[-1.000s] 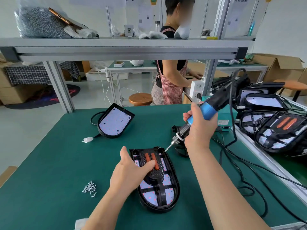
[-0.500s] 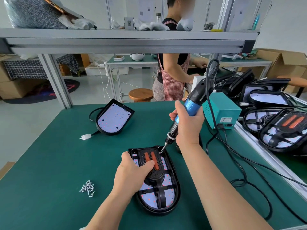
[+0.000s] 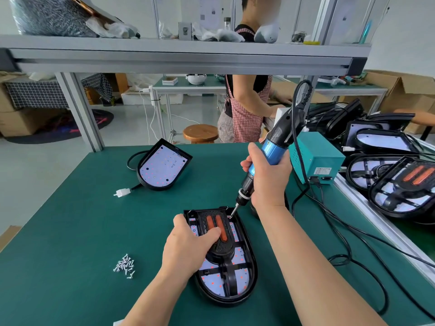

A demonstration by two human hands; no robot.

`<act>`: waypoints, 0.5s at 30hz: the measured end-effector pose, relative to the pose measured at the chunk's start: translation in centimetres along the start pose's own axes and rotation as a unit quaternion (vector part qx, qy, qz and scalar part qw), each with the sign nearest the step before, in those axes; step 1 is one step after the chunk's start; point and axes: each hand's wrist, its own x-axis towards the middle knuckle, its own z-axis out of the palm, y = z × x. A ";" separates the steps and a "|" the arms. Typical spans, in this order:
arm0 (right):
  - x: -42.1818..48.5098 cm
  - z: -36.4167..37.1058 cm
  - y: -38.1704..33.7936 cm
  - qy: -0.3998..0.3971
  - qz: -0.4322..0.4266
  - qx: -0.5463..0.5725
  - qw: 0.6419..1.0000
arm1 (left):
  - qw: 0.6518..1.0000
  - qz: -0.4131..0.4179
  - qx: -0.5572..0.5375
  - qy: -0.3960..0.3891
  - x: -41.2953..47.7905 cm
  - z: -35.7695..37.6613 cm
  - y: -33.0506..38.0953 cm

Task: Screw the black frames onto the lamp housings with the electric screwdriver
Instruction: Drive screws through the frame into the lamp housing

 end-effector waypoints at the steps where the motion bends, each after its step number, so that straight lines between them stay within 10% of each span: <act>1: 0.0 0.0 0.0 0.000 -0.001 -0.002 1.000 | 1.000 -0.001 -0.001 0.000 0.0 0.0 0.0; 15: -0.2 0.5 0.0 -0.028 -0.012 -0.025 0.999 | 1.000 -0.001 0.014 0.003 -0.1 -0.2 0.2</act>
